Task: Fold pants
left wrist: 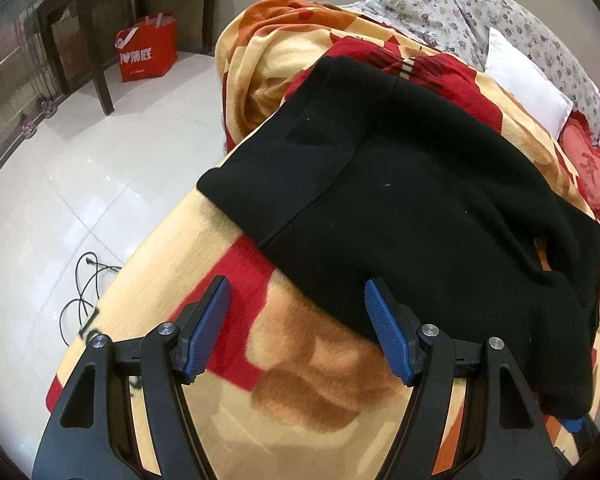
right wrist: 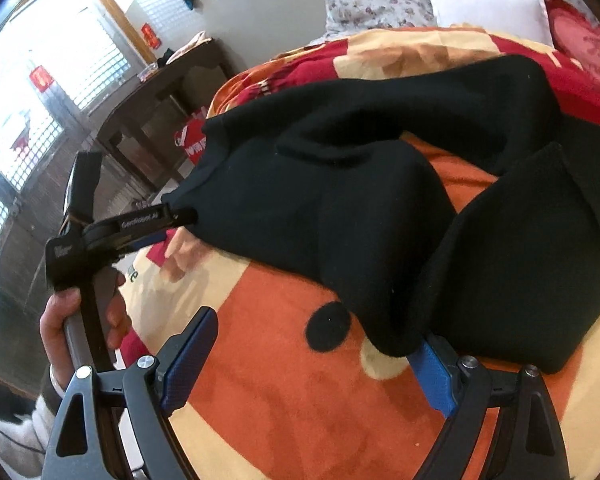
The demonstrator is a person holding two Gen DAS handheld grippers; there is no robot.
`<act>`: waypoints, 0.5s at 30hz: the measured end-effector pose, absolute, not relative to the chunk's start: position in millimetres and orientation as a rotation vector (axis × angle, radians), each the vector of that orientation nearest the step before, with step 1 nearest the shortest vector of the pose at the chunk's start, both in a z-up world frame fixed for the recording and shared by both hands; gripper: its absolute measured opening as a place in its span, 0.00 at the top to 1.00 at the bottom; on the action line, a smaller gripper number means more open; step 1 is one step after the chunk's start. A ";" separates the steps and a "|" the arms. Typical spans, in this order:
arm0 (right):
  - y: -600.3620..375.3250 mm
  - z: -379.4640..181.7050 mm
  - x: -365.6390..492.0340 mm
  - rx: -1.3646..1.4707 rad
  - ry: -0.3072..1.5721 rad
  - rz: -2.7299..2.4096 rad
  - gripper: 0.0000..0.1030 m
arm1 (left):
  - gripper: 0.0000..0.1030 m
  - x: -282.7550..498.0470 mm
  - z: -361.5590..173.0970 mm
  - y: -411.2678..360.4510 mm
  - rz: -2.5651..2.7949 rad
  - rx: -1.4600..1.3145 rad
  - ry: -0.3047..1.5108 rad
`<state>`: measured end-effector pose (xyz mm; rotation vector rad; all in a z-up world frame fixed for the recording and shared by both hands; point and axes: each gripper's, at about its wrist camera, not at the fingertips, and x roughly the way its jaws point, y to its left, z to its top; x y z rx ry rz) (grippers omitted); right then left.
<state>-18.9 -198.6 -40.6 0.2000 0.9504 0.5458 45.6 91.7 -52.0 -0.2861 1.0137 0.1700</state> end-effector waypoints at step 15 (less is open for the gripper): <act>-325.0 -7.6 -27.6 0.257 0.821 0.170 0.14 | 0.32 56.3 -54.0 86.8 0.179 -0.261 1.008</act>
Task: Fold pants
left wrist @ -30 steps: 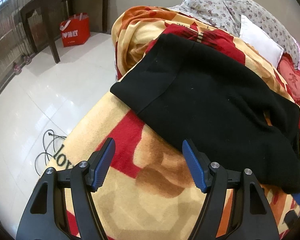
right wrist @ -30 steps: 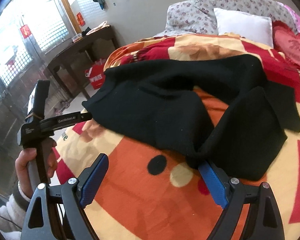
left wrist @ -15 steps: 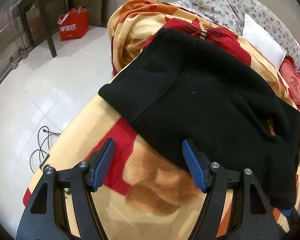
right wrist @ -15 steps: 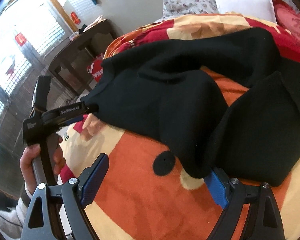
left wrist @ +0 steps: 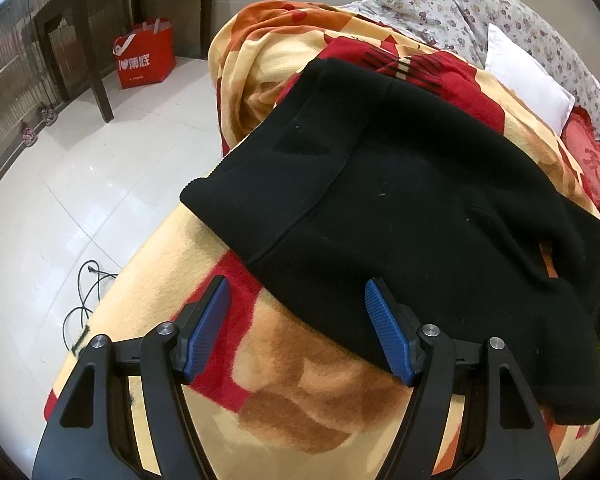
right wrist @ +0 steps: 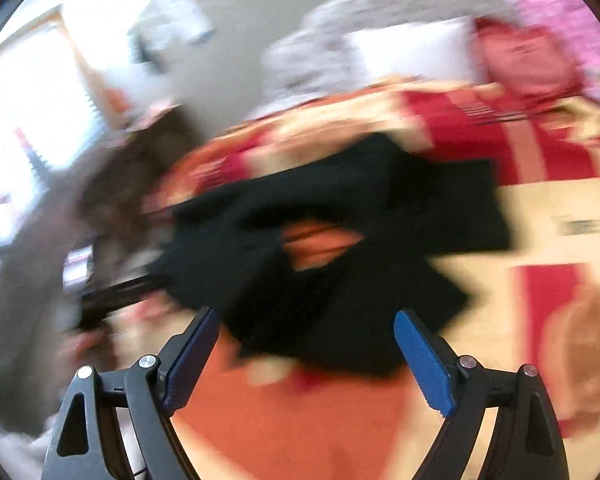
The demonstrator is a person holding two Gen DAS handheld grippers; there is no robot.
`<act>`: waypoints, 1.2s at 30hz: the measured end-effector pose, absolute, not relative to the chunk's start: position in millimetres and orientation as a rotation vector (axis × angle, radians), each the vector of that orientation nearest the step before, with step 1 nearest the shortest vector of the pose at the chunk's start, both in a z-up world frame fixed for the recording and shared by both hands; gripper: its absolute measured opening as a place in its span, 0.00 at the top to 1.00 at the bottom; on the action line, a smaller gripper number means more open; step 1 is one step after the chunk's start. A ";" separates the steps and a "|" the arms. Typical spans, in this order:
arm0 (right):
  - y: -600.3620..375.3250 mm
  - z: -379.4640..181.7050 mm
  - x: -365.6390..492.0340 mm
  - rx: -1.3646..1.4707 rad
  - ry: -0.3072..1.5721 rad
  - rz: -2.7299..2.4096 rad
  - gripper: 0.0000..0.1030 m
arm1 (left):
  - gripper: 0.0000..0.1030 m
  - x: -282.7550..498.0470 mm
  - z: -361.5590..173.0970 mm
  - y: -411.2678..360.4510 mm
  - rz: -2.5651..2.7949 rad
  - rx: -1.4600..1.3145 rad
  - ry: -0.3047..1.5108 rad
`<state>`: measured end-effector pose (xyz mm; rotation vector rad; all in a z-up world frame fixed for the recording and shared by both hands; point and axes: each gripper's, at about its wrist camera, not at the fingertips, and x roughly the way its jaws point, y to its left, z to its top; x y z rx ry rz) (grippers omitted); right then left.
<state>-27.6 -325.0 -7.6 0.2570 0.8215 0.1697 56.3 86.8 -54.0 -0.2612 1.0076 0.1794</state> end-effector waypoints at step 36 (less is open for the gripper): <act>-407.5 -28.1 -34.7 0.274 0.716 0.057 0.92 | 0.71 77.0 -51.4 73.3 0.061 -0.355 1.038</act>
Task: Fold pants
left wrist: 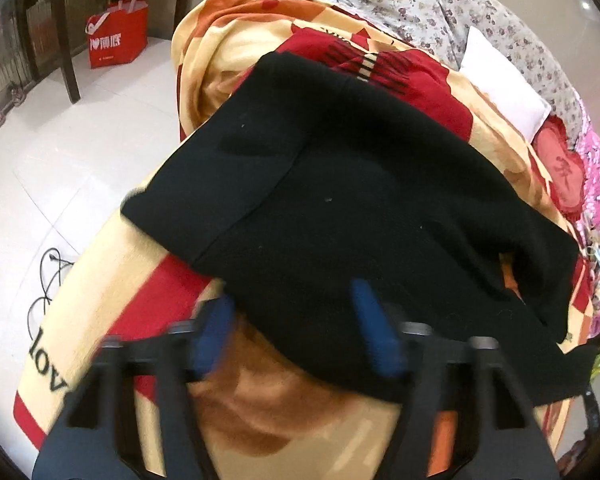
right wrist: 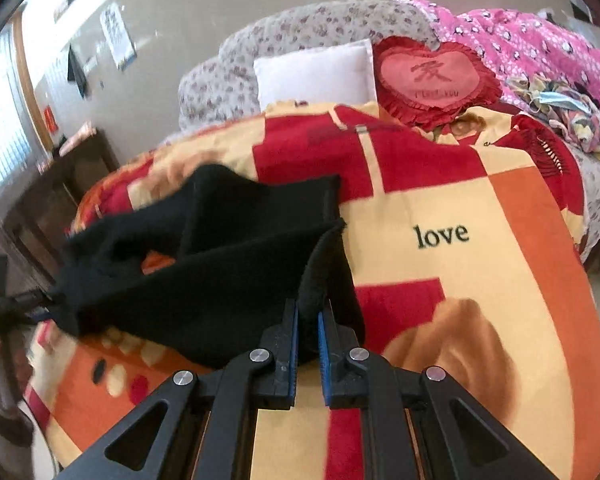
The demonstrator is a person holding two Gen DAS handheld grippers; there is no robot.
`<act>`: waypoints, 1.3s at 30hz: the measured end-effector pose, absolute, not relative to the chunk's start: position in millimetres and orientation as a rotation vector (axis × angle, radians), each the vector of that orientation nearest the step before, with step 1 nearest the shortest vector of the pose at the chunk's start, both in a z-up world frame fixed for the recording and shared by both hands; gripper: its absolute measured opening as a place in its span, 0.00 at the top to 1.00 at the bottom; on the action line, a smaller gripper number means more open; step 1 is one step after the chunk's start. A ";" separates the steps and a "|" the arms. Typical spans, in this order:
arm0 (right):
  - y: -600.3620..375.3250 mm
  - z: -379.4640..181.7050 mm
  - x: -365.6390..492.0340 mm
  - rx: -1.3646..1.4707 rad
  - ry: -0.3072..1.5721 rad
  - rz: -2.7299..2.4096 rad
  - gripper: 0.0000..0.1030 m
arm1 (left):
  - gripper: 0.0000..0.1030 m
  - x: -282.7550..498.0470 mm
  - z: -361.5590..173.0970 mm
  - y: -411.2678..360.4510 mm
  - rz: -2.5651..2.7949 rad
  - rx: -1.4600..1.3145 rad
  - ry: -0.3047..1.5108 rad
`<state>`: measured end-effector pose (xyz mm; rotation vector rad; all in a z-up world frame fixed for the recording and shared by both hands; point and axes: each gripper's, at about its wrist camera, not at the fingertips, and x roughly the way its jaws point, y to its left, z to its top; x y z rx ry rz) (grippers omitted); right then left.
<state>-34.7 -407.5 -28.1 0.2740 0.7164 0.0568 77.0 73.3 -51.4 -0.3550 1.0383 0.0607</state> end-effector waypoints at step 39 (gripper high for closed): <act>-416.3 -56.9 -80.3 0.360 0.772 0.041 0.94 | 0.91 1.2 -22.1 89.1 -0.070 -0.325 1.042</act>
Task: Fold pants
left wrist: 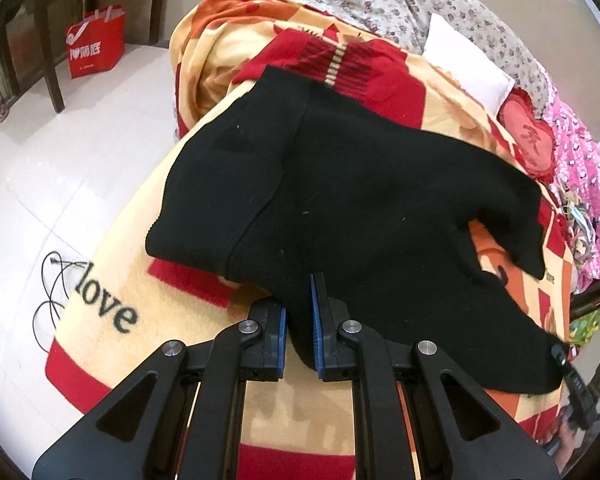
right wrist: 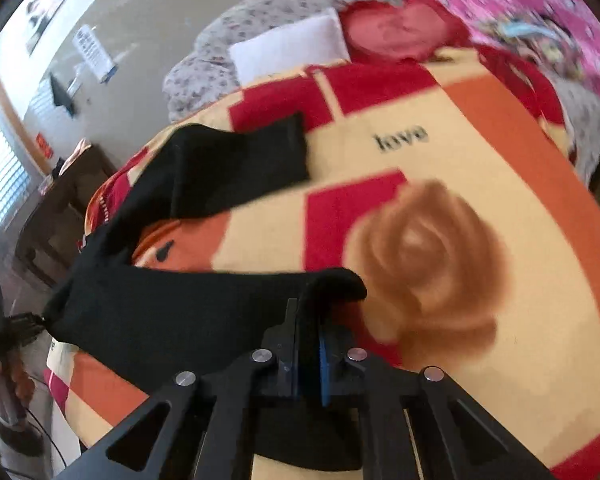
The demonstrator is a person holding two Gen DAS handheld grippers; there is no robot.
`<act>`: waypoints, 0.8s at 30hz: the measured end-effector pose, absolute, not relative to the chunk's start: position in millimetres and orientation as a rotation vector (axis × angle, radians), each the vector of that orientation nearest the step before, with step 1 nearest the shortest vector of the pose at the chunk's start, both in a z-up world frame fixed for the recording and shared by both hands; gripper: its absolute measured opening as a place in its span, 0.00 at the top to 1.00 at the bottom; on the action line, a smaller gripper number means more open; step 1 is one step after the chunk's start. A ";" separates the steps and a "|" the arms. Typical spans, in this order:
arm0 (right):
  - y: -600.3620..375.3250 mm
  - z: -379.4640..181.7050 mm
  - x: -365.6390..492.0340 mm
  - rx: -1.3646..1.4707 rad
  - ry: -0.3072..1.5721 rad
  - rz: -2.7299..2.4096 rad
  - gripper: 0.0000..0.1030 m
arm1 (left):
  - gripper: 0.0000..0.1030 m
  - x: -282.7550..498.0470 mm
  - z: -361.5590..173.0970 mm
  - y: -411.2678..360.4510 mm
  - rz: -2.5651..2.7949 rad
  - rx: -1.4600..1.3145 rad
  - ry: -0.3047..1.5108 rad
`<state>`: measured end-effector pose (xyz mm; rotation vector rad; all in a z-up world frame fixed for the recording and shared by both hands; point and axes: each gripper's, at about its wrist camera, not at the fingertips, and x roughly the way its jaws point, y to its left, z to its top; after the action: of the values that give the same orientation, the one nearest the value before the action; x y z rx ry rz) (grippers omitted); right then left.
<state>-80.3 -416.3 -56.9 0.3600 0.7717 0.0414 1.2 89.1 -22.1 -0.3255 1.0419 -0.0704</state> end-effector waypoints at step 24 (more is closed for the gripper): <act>-304.0 -20.3 -30.5 0.160 0.782 0.325 0.82 | 0.80 -17.3 -0.7 78.4 -0.059 -0.182 1.015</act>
<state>-30.5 -304.0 -20.3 0.1603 0.7824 0.3252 -17.3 78.4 -0.7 -0.1824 1.0149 -0.0588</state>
